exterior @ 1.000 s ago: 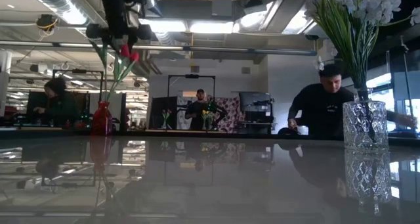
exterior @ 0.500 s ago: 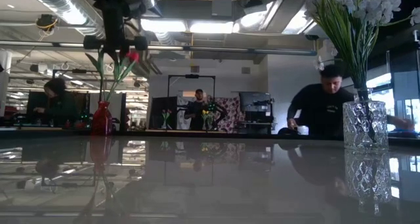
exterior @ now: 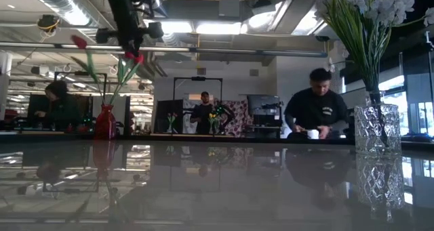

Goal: Sort flowers into vase by color
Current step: Return to Home Position

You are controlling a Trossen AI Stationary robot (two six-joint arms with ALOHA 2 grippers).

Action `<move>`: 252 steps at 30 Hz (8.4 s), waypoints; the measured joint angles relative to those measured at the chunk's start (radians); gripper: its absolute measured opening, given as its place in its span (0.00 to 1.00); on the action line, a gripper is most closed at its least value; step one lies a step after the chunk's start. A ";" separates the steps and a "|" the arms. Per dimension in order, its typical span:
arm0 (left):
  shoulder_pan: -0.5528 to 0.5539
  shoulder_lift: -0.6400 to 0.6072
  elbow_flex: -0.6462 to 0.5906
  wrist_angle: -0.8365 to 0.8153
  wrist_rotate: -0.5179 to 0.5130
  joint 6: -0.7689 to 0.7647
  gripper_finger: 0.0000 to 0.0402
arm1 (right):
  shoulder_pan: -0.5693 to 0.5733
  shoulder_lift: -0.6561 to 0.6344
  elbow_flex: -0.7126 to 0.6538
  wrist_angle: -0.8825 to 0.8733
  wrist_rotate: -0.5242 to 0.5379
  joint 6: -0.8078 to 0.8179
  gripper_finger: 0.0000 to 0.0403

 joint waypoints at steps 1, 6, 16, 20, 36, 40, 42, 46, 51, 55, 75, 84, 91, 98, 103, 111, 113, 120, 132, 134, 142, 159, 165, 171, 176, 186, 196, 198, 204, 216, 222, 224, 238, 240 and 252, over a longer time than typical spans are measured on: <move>-0.018 -0.003 0.000 0.000 -0.003 -0.002 0.01 | 0.000 0.000 0.000 0.000 -0.013 0.000 0.71; -0.155 -0.026 0.000 0.014 -0.003 0.016 0.00 | 0.000 0.000 0.000 0.000 -0.095 0.000 0.71; -0.639 -0.102 0.000 0.186 0.385 0.344 0.01 | -0.019 0.011 -0.164 0.141 -0.231 -0.106 0.63; -0.826 -0.110 0.000 0.342 0.381 0.321 0.01 | -0.070 -0.007 -0.352 0.347 -0.374 -0.189 0.49; -0.983 -0.114 0.000 0.455 0.483 0.416 0.01 | -0.196 -0.551 -1.026 0.860 -0.613 -0.185 0.04; -0.942 -0.126 -0.004 0.449 0.562 0.459 0.01 | -0.196 -0.702 -1.153 0.941 -0.673 -0.157 0.06; -0.917 -0.144 -0.044 0.459 0.570 0.472 0.01 | -0.196 -0.775 -1.220 1.003 -0.674 -0.157 0.05; -0.888 -0.218 -0.204 0.620 0.587 0.482 0.01 | -0.196 -0.896 -1.355 1.171 -0.709 -0.158 0.01; -0.876 -0.352 -0.441 0.858 0.590 0.511 0.01 | -0.196 -0.996 -1.467 1.237 -0.903 -0.070 0.02; -0.876 -0.447 -0.598 0.961 0.589 0.512 0.01 | -0.196 -1.030 -1.519 1.230 -0.963 -0.004 0.01; -0.876 -0.843 -0.989 1.140 0.572 0.495 0.01 | -0.196 -1.257 -1.900 1.532 -1.253 0.110 0.00; -0.876 -0.955 -1.110 1.138 0.572 0.389 0.01 | -0.195 -1.258 -1.952 1.683 -1.463 0.114 0.00; -0.876 -1.011 -1.232 1.250 0.572 0.371 0.01 | -0.196 -1.258 -1.949 1.927 -1.487 0.199 0.00; -0.876 -1.023 -1.254 1.238 0.590 0.403 0.01 | -0.196 -1.257 -1.951 1.682 -1.586 0.321 0.00; -0.876 -1.023 -1.254 1.230 0.605 0.406 0.01 | -0.196 -1.257 -1.951 1.598 -1.631 0.347 0.00; -0.876 -1.023 -1.254 1.211 0.605 0.406 0.01 | -0.196 -1.258 -1.950 1.511 -1.687 0.397 0.00; -0.876 -1.023 -1.254 1.203 0.605 0.406 0.01 | -0.196 -1.258 -1.950 1.454 -1.681 0.389 0.00; -0.876 -1.023 -1.254 1.203 0.606 0.433 0.01 | -0.196 -1.258 -1.951 1.223 -1.492 0.204 0.00; -0.876 -1.023 -1.254 1.165 0.606 0.431 0.01 | -0.196 -1.257 -1.950 1.123 -1.457 0.099 0.00; -0.876 -1.023 -1.254 1.158 0.606 0.427 0.01 | -0.196 -1.258 -1.950 1.112 -1.450 0.082 0.00; -0.876 -1.023 -1.253 1.144 0.606 0.429 0.01 | -0.196 -1.258 -1.950 1.065 -1.449 0.000 0.00; -0.876 -1.023 -1.253 1.128 0.606 0.405 0.01 | -0.196 -1.258 -2.009 1.100 -1.345 -0.048 0.00; -0.876 -1.023 -1.253 1.127 0.606 0.405 0.01 | -0.196 -1.258 -2.009 1.088 -1.331 -0.070 0.00; -0.876 -1.023 -1.253 1.127 0.605 0.406 0.01 | -0.196 -1.258 -2.009 1.076 -1.320 -0.057 0.00; -0.876 -1.023 -1.253 1.127 0.605 0.405 0.01 | -0.196 -1.258 -2.010 1.071 -1.320 -0.054 0.00; -0.876 -1.023 -1.253 1.125 0.605 0.405 0.01 | -0.196 -1.258 -2.010 1.050 -1.328 -0.004 0.00; -0.876 -1.023 -1.253 1.100 0.595 0.405 0.01 | -0.196 -1.258 -2.010 1.013 -1.347 0.032 0.00; -0.876 -1.023 -1.253 1.094 0.595 0.405 0.01 | -0.196 -1.258 -2.010 1.011 -1.346 0.051 0.00; -0.876 -1.023 -1.253 1.065 0.595 0.406 0.01 | -0.196 -1.258 -2.010 1.016 -1.346 0.053 0.00; -0.876 -1.023 -1.253 1.067 0.595 0.406 0.01 | -0.196 -1.258 -2.010 1.015 -1.346 0.062 0.00; -0.876 -1.023 -1.253 1.068 0.595 0.406 0.01 | -0.196 -1.258 -2.010 1.015 -1.346 0.061 0.00; -0.876 -1.023 -1.253 1.068 0.595 0.406 0.01 | -0.196 -1.258 -2.010 1.015 -1.346 0.061 0.00; -0.876 -1.023 -1.253 1.068 0.595 0.406 0.01 | -0.196 -1.258 -2.010 1.015 -1.347 0.060 0.00; -0.876 -1.023 -1.253 1.068 0.595 0.406 0.01 | -0.196 -1.258 -2.010 1.015 -1.346 0.060 0.00; -0.876 -1.023 -1.253 1.068 0.595 0.406 0.01 | -0.196 -1.258 -2.010 1.015 -1.347 0.060 0.00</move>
